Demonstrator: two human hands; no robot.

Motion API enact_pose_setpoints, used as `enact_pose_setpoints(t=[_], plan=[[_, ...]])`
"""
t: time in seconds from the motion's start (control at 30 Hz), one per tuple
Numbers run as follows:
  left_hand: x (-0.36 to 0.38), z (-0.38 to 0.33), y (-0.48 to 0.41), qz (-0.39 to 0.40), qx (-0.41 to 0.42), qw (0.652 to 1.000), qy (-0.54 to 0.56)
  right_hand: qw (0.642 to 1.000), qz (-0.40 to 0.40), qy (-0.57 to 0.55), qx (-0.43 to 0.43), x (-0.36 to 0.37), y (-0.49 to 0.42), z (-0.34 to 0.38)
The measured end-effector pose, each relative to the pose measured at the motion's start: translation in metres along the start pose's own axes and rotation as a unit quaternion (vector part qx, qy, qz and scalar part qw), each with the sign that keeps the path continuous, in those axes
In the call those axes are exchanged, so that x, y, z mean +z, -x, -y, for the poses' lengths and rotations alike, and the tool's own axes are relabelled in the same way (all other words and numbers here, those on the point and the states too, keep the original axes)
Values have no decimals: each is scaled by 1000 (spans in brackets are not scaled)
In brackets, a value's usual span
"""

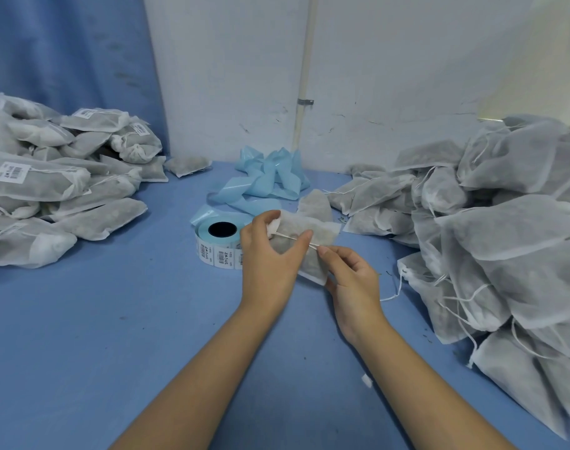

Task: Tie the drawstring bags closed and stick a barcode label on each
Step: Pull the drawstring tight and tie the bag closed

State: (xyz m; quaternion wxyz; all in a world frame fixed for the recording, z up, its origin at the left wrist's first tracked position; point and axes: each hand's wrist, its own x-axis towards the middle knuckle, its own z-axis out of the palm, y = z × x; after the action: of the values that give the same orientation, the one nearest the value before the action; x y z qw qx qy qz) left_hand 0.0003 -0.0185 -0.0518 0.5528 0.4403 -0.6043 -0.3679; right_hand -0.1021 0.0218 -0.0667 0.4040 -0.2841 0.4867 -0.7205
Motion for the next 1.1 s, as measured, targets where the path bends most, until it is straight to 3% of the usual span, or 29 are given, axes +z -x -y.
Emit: enact_pose_setpoints(t=[0.37, 0.6, 0.73, 0.8, 0.9, 1.0, 1.1], plan=[[1, -7, 1, -19, 35, 996, 85, 994, 23, -102, 23, 0, 0, 4], [3, -12, 0, -34, -110, 955, 272, 981, 52, -179, 47, 10, 3, 8], [3, -10, 2, -22, -122, 942, 312, 982, 63, -170, 50, 13, 4, 7], [1, -11, 0, -35, -119, 941, 316, 989, 78, -121, 41, 15, 5, 5], [-7, -11, -6, -37, -84, 957, 275, 995, 62, 71, -12, 15, 6, -1], [-22, -10, -10, -3, -40, 969, 243, 967, 52, 242, -66, 13, 4, -8], [-40, -2, -12, 41, -35, 978, 204, 931, 56, 356, -59, 13, -1, -10]])
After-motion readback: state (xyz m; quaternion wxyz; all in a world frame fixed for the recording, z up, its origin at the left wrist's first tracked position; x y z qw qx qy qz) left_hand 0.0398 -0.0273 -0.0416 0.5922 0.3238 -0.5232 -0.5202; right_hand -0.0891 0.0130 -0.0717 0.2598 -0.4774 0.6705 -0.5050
